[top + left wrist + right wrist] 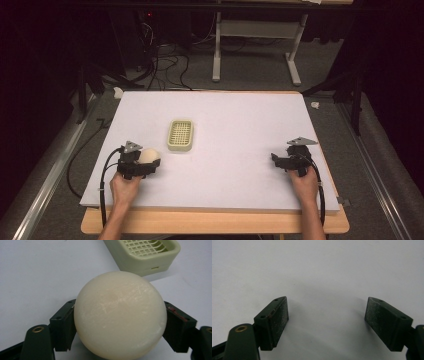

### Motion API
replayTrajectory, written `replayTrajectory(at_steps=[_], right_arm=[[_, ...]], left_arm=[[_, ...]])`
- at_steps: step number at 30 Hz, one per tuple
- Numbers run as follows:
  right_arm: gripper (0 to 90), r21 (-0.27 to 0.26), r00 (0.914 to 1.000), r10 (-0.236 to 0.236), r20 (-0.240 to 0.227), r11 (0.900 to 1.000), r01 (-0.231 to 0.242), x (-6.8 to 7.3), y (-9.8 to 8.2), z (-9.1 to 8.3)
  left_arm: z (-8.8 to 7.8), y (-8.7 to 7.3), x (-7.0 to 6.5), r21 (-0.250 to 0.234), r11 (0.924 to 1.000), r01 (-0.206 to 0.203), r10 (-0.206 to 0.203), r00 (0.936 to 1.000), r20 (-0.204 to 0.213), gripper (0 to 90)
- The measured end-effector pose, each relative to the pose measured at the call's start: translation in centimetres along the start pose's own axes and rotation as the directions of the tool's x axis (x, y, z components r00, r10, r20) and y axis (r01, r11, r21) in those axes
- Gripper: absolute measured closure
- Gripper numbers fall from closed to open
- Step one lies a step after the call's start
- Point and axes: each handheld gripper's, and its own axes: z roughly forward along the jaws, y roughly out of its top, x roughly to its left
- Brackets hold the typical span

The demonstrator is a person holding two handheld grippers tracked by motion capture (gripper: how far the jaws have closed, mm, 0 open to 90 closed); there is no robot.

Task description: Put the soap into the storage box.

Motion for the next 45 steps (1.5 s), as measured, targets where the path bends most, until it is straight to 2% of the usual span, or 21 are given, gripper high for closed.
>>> replayTrajectory(at_steps=[7, 10, 14, 16, 25, 32, 35, 41, 45], right_arm=[[19.7, 0.0, 1.0, 0.0, 0.001, 1.0, 0.0, 0.0, 0.0, 0.0], [19.8, 0.001, 1.0, 0.001, -0.001, 1.0, -0.001, 0.0, 0.0, 0.0], [20.0, 0.0, 1.0, -0.002, -0.001, 1.0, 0.002, 0.0, 0.0, 0.0], [20.0, 0.0, 1.0, 0.0, -0.003, 1.0, 0.0, 0.0, 0.0, 0.0], [20.0, 0.001, 1.0, 0.001, -0.003, 1.0, -0.001, 0.0, 0.0, 0.0], [20.0, 0.0, 1.0, 0.0, -0.004, 1.0, 0.0, 0.0, 0.0, 0.0], [20.0, 0.0, 1.0, 0.0, -0.003, 1.0, 0.0, 0.0, 0.0, 0.0], [20.0, 0.002, 1.0, 0.003, -0.004, 1.0, -0.003, 0.0, 0.0, 0.0], [20.0, 0.001, 1.0, 0.001, -0.003, 1.0, -0.001, 0.0, 0.0, 0.0]], left_arm=[[-0.4, 0.8, -0.2, -0.005, 1.0, 0.002, -0.001, 0.9985, 0.055, 24.6], [-0.3, 1.0, -0.2, 0.016, 0.9999, -0.006, 0.005, 0.9972, 0.075, 24.6], [-0.3, 1.3, -0.6, 0.017, 0.9989, -0.044, 0.043, 0.996, 0.079, 24.6], [-0.4, 1.5, -0.8, 0.016, 0.9985, -0.052, 0.05, 0.9938, 0.1, 24.6], [-0.4, 2.9, -1.6, 0.006, 0.9962, -0.087, 0.086, 0.9874, 0.133, 24.6], [-0.1, 4.0, -1.9, -0.002, 0.9965, -0.084, 0.083, 0.9829, 0.164, 24.6], [0.0, 4.2, -1.8, -0.013, 0.9974, -0.07, 0.072, 0.9805, 0.183, 24.6], [0.3, 4.9, -2.1, -0.005, 0.9968, -0.079, 0.079, 0.9822, 0.171, 24.6], [0.3, 5.7, -2.4, -0.015, 0.9946, -0.103, 0.104, 0.979, 0.176, 24.6]])
